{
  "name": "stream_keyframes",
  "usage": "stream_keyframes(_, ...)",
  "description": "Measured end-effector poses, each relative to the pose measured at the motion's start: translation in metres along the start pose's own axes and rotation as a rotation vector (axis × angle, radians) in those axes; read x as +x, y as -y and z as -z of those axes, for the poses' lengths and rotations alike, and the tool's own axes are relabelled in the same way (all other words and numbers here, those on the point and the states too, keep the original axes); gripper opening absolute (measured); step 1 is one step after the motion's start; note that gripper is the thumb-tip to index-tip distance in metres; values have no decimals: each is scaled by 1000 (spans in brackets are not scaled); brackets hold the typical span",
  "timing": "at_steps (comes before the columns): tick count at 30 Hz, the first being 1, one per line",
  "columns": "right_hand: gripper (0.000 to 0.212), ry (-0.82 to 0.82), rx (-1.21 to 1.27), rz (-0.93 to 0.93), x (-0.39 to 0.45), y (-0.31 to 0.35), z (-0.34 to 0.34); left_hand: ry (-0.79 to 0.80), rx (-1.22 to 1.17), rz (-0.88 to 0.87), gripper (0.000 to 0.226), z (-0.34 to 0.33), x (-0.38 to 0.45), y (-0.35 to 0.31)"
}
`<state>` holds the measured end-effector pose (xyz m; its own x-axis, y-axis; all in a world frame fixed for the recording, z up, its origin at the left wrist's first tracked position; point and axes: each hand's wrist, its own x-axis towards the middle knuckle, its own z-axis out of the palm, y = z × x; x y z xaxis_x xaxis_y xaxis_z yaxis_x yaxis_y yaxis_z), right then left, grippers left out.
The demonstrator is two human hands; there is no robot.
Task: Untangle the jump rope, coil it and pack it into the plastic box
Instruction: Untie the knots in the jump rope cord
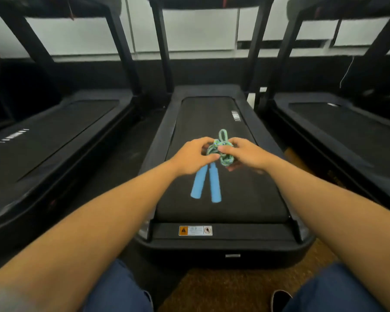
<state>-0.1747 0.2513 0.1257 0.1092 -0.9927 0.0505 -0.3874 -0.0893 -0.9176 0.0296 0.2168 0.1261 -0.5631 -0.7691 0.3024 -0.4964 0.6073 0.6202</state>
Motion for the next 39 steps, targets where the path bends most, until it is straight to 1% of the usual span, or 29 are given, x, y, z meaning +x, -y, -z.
stream_keyframes(3,45,47,160,24,-20,17,-3,-123,-87,-13,17,6,-7,-13)
stream_keyframes(5,49,75,213,15,-27,23,-2,-159,-156,-7,12,6,-12,-17)
stream_keyframes(10,52,132,335,-13,-24,26,4,-173,-428,40,11,-1,-9,-19)
stream_keyframes(12,56,158,382,-47,-14,22,8,-160,-560,78,13,-6,1,-15)
stream_keyframes(14,58,162,401,-67,0,16,13,-166,-660,104,11,-11,12,-10)
stream_keyframes(16,58,148,423,-67,16,10,17,-241,-601,91,13,-16,23,-5)
stream_keyframes(18,62,109,461,-67,27,4,19,-312,-492,70,26,-21,31,1)
stream_keyframes(20,61,79,492,-39,34,2,17,-331,-400,14,33,-23,34,5)
stream_keyframes(22,62,93,477,4,39,-1,14,-311,-297,-41,35,-24,34,9)
stream_keyframes(24,63,128,463,29,42,-4,9,-333,-177,-71,29,-22,32,11)
stream_keyframes(25,59,147,467,38,42,-6,7,-350,-128,-77,24,-20,29,11)
stream_keyframes(27,39,173,497,45,39,-7,6,-360,-77,-49,14,-17,25,9)
stream_keyframes(28,33,175,508,47,35,-6,6,-356,-70,-19,12,-16,22,9)
stream_keyframes(29,31,167,506,56,30,-5,7,-353,-81,11,11,-14,20,7)
stream_keyframes(31,25,141,428,103,22,-2,9,-348,-160,58,11,-12,16,4)
stream_keyframes(33,14,87,249,169,16,0,10,-336,-255,87,13,-11,12,1)
stream_keyframes(34,12,58,175,192,13,0,10,-332,-300,103,13,-11,10,-1)
stream_keyframes(36,12,20,119,221,6,0,13,-341,-411,142,15,-12,9,-2)
stream_keyframes(39,8,-14,102,257,-2,-3,17,-342,-568,208,19,-11,9,-2)
